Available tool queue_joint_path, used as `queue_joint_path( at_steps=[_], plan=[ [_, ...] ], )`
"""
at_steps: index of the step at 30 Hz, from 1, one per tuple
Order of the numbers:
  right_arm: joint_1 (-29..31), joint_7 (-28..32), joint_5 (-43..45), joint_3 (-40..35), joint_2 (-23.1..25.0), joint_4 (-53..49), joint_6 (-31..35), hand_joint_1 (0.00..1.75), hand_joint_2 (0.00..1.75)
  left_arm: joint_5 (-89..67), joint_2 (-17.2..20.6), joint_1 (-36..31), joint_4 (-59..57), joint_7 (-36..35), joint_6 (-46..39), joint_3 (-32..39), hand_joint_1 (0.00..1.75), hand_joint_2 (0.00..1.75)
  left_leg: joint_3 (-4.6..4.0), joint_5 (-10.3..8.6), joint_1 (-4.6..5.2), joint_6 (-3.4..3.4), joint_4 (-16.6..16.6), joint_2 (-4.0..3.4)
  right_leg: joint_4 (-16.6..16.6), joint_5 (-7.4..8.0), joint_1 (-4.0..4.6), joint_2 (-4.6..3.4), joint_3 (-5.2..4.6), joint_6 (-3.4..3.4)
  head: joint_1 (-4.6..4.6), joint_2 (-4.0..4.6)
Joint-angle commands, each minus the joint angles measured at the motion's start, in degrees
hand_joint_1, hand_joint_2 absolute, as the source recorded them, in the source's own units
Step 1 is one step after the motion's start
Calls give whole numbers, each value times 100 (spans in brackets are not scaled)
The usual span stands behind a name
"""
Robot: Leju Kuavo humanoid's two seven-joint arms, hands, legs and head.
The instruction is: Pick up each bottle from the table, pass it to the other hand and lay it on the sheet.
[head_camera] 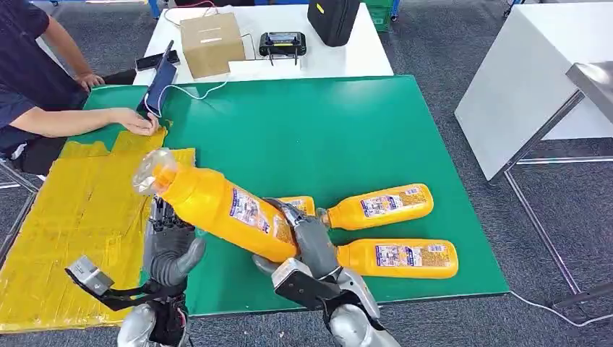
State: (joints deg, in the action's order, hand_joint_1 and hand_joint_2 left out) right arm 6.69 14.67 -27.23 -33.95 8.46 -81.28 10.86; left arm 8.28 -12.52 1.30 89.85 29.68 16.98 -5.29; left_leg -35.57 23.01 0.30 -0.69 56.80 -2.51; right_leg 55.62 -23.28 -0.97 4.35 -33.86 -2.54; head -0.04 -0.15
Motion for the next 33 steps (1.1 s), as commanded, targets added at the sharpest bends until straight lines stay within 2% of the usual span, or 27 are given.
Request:
queue_joint_path(
  at_steps=[1,8,12,15,23,24,33],
  plan=[
    [498,-118,-49,-388,92,957,-26,175,175,-10,152,-105,-181,-9,64,-165,0,175,27,10,-10,7,-4,6,-8,-6,3,-36,27,10,-2,0],
    [667,-382,-531,-1102,182,1393,-340,175,175,-152,160,-178,-272,7,26,-93,0,175,39,16,-14,11,-2,7,-8,-9,4,-53,39,15,0,0],
    [703,-408,-609,-1286,173,1433,-402,175,175,-179,155,-190,-316,5,26,-86,0,175,15,4,-6,5,-6,6,-7,-2,2,-24,15,8,-2,0],
    [780,-460,-698,-1607,211,1612,-517,175,175,-382,186,-223,-396,28,-32,-126,0,175,33,13,-12,9,-4,8,-10,-9,4,-42,33,12,0,0],
    [860,-478,-721,-1739,230,1753,-552,175,175,-688,262,-263,-451,89,-102,-213,0,175,17,4,-6,5,-6,10,-8,-4,0,-21,17,7,0,0],
    [872,-481,-733,-1759,236,1774,-549,175,175,-763,282,-268,-452,137,-90,-236,173,175,33,11,-12,9,-5,17,-10,-10,3,-35,34,13,-2,0],
    [872,-562,-789,-1652,217,1814,-402,175,175,-954,268,-256,-422,287,-125,-193,175,175,29,10,-12,9,-5,22,-9,-11,4,-27,31,12,0,0]
  ],
)
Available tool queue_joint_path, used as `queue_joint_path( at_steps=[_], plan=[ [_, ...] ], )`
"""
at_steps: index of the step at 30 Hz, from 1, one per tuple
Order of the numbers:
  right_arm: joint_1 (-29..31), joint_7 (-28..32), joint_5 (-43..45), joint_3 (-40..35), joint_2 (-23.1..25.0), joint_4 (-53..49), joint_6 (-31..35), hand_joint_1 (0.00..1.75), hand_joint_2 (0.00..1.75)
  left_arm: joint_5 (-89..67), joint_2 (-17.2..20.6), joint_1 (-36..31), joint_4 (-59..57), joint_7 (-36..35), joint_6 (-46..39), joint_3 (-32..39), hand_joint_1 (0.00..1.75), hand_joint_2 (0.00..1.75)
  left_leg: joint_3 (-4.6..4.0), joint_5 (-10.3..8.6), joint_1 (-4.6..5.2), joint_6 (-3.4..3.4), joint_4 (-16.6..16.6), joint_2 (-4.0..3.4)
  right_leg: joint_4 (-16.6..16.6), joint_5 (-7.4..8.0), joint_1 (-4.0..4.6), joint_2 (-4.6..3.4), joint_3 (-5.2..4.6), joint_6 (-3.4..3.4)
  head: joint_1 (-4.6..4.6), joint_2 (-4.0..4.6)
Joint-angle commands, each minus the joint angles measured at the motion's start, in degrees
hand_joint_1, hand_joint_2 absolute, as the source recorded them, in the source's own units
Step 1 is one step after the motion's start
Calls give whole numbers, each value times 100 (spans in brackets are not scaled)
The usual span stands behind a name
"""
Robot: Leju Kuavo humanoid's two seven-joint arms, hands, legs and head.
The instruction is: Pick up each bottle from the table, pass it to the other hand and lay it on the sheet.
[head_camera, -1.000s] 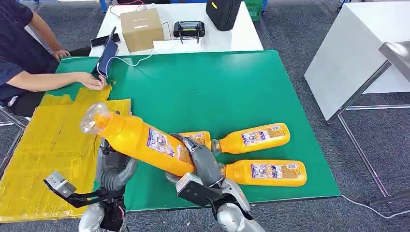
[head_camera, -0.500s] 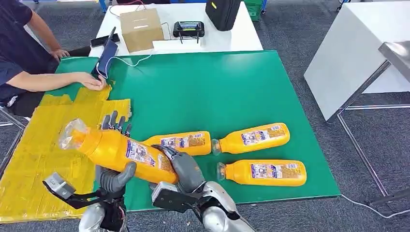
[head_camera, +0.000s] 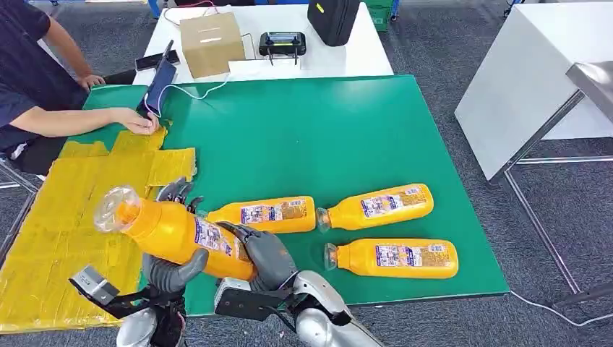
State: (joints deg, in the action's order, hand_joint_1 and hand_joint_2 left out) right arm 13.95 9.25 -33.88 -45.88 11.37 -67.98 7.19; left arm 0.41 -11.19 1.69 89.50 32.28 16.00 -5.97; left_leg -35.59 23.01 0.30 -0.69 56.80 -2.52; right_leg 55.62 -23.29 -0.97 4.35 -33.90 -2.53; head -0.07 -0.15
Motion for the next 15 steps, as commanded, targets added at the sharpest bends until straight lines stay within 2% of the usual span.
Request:
queue_joint_path(
  at_steps=[1,12,15],
  plan=[
    [149,-20,-124,-453,-85,486,-36,175,175,-167,139,-295,-385,27,-27,-121,175,175,27,7,-9,7,-7,20,-10,-8,3,-22,31,10,0,0],
    [149,-20,-124,-453,-85,486,-36,175,175,-167,139,-295,-385,27,-27,-121,175,175,16,3,-5,4,-5,15,-7,-4,0,-14,18,6,2,0],
    [237,-146,-173,124,-219,249,250,175,175,-847,154,-322,-170,228,-588,41,175,175,20,5,-8,6,-4,18,-7,-6,3,-19,23,8,0,0]
  ],
)
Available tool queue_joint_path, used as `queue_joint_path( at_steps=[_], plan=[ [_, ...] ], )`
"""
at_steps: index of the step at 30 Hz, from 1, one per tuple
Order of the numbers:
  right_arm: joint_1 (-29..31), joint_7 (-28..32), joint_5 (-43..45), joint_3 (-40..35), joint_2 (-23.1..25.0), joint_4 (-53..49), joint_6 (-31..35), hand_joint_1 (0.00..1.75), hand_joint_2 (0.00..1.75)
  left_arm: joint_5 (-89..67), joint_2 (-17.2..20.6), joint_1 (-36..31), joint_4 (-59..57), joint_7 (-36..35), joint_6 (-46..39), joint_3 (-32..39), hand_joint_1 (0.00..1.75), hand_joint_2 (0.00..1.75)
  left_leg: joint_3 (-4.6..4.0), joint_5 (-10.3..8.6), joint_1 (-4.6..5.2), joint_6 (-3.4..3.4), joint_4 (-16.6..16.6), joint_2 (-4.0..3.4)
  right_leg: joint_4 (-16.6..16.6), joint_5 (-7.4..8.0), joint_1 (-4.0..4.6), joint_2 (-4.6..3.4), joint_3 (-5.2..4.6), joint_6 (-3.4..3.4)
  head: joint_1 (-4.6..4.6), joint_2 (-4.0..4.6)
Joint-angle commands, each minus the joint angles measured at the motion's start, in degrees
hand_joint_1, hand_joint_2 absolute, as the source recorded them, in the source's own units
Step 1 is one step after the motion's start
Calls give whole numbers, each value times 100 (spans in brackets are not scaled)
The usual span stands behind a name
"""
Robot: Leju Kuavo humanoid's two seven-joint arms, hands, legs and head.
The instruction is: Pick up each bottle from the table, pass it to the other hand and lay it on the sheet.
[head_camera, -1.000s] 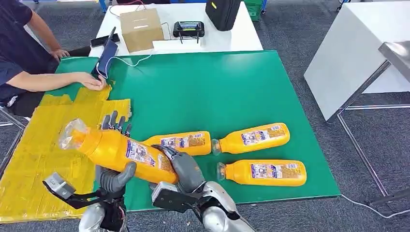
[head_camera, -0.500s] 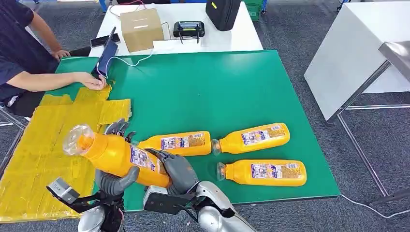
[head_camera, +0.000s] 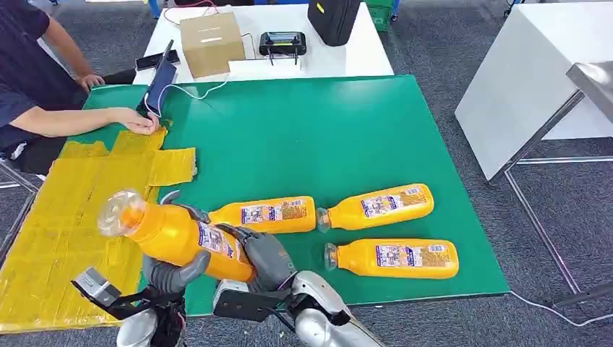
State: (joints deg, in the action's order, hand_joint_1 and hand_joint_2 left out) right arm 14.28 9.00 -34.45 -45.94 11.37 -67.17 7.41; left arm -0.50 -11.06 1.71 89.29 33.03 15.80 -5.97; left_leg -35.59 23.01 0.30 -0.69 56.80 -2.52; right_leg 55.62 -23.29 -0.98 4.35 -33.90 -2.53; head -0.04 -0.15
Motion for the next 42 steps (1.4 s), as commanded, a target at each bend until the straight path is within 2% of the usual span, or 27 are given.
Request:
queue_joint_path(
  at_steps=[1,2,3,4,5,7,10,12,20,22,26,30,42],
  plan=[
    [196,-124,-109,239,-245,112,202,175,175,-935,135,-322,-116,184,-738,70,175,175,7,1,-4,3,-2,15,-4,-2,1,-11,10,5,0,0],
    [176,-116,-124,366,-254,56,229,175,175,-1128,138,-332,-91,207,-917,98,175,175,7,1,-5,3,-2,16,-4,-2,2,-10,11,5,-2,0],
    [152,-97,-166,511,-266,-24,283,147,175,-1432,158,-351,-62,234,-1191,132,175,175,20,6,-10,6,-1,25,-5,-7,3,-19,25,9,0,0],
    [111,-74,-195,619,-262,-101,376,40,175,-1702,179,-360,-40,245,-1442,161,175,175,11,2,-6,4,-1,20,-4,-4,2,-14,15,6,-2,0],
    [58,-76,-291,719,-266,-201,472,0,175,-1942,214,-367,-17,244,-1636,176,175,175,22,9,-13,7,3,27,-4,-9,5,-26,29,11,0,0],
    [0,-131,-437,865,-314,-401,568,0,175,-2645,297,-379,27,213,-2217,230,175,175,11,2,-5,5,-1,20,-3,-5,1,-14,15,7,-2,0],
    [25,-176,-427,1118,-424,-671,537,0,175,-4834,465,-494,-197,-245,-3991,326,175,175,14,1,-4,5,-3,18,-3,-4,0,-16,18,8,-2,0],
    [84,-175,-367,1171,-501,-715,454,0,175,-6065,548,-561,-452,-642,-4883,389,175,175,16,2,-6,6,-4,20,-3,-4,1,-18,19,9,0,0],
    [83,-173,-371,1156,-478,-672,448,0,175,-6081,540,-559,-473,-656,-4917,363,175,175,13,1,-3,4,-4,13,-4,-2,-1,-15,15,5,-2,0],
    [162,-175,-292,1145,-517,-614,448,0,175,-7220,665,-640,-717,-1325,-5463,387,175,175,19,4,-6,6,-3,14,-5,-5,1,-22,21,7,-2,0],
    [547,-189,-164,1138,-527,-205,298,0,175,-8382,1037,-1077,-1657,-2100,-5580,653,175,175,35,4,-9,11,-7,20,-6,-6,1,-34,36,15,0,0],
    [884,-211,-87,1079,-446,280,167,0,175,-8336,1357,-1635,-2816,-2216,-5580,859,175,175,30,-3,-7,11,-11,9,-6,3,1,-36,27,14,0,0],
    [879,-228,-81,1053,-458,287,163,0,175,-8443,1348,-1639,-2856,-2314,-5534,845,175,175,24,-5,-12,13,-2,16,2,-5,4,-29,28,11,-2,0]
  ],
)
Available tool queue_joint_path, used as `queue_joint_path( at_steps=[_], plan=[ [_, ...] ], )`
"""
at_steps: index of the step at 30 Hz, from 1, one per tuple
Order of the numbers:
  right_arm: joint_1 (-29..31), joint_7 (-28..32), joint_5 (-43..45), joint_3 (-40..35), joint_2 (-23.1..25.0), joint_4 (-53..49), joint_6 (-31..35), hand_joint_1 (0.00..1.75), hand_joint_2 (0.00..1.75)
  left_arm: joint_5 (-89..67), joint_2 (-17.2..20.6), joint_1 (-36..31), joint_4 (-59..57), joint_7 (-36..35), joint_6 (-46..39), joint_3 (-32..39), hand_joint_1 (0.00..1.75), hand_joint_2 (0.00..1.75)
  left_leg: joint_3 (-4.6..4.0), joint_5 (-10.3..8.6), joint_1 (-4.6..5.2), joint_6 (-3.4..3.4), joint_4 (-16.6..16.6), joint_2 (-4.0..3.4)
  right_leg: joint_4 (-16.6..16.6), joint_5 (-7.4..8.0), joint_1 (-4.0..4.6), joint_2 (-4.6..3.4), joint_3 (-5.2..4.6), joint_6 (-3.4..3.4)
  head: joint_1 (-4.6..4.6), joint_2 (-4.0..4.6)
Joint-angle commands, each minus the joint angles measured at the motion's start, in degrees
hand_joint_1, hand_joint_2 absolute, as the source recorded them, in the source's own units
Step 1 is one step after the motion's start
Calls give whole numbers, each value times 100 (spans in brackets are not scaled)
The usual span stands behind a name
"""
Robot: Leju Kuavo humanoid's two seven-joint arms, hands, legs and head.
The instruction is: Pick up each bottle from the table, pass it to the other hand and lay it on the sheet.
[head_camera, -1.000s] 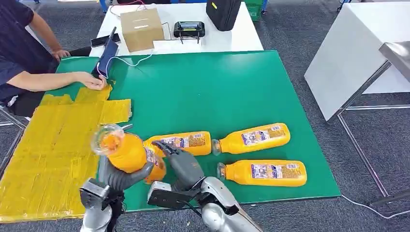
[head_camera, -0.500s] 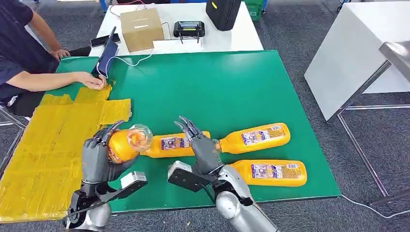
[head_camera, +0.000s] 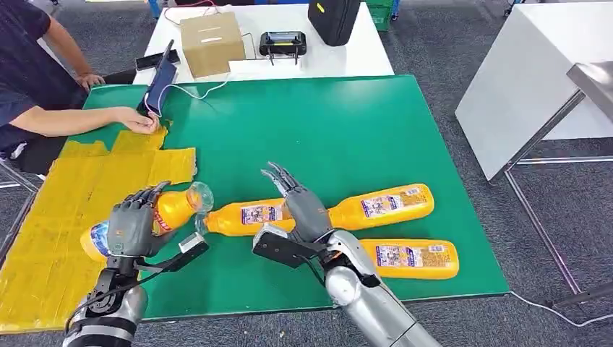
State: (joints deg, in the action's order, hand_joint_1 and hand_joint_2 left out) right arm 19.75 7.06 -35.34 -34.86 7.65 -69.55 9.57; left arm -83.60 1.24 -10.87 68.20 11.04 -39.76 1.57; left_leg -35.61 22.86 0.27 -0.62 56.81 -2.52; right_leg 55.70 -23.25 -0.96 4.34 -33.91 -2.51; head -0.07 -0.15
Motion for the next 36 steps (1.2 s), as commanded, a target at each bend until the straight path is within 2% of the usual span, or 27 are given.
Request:
queue_joint_path(
  at_steps=[1,7,12,15,20,21,22,27,29,34,36],
  plan=[
    [440,-117,18,-101,-79,654,-115,0,175,-423,219,-531,-1005,-399,237,64,175,175,19,7,-7,5,-1,15,-5,-6,2,-22,22,8,-2,0],
    [1251,-237,15,-232,255,1826,-258,0,175,-597,710,-1797,-2952,-1015,262,-145,175,175,11,-1,-9,9,1,12,2,1,5,-26,8,13,0,0],
    [1340,-321,-47,-359,350,2110,-284,0,175,-459,831,-2051,-3345,-981,407,103,175,175,15,-12,-22,22,1,11,3,8,23,-32,11,31,2,0],
    [1790,-706,-125,-631,393,2933,-687,0,175,-485,852,-2343,-3780,-982,746,102,175,175,20,-11,-31,23,1,10,3,6,24,-36,17,29,0,0],
    [2240,-805,-163,-721,495,3852,-860,0,175,-608,819,-2664,-4184,-1038,1077,-22,175,175,4,-18,-26,20,3,19,6,9,21,-12,4,24,0,0],
    [2322,-816,-170,-725,523,3992,-900,0,175,-530,824,-2696,-4244,-856,1129,-27,49,175,12,-13,-30,22,7,22,8,5,22,-26,12,28,0,0],
    [2378,-851,-184,-725,548,4084,-917,0,175,-530,829,-2747,-4326,-962,1250,-24,0,0,1,-16,-26,20,6,16,8,9,21,-17,3,25,-2,0],
    [2511,-991,-249,-787,562,4324,-1119,0,175,-276,798,-2724,-4310,-503,1261,-53,0,0,7,-13,-26,21,4,18,7,6,20,-24,8,26,0,0],
    [2576,-1162,-336,-902,528,4506,-1357,0,175,25,739,-2732,-4266,-99,1350,-31,0,0,9,-11,-29,22,8,25,7,3,23,-23,12,27,0,0],
    [2644,-1271,-477,-1011,462,4736,-1393,0,175,973,621,-2668,-4051,916,1695,134,0,0,3,-16,-25,19,5,26,6,7,20,-11,4,23,0,0],
    [2647,-1270,-476,-1008,455,4739,-1390,0,175,990,627,-2656,-4045,931,1702,134,0,0,8,-14,-26,19,5,28,6,5,20,-16,8,24,0,0]
  ],
)
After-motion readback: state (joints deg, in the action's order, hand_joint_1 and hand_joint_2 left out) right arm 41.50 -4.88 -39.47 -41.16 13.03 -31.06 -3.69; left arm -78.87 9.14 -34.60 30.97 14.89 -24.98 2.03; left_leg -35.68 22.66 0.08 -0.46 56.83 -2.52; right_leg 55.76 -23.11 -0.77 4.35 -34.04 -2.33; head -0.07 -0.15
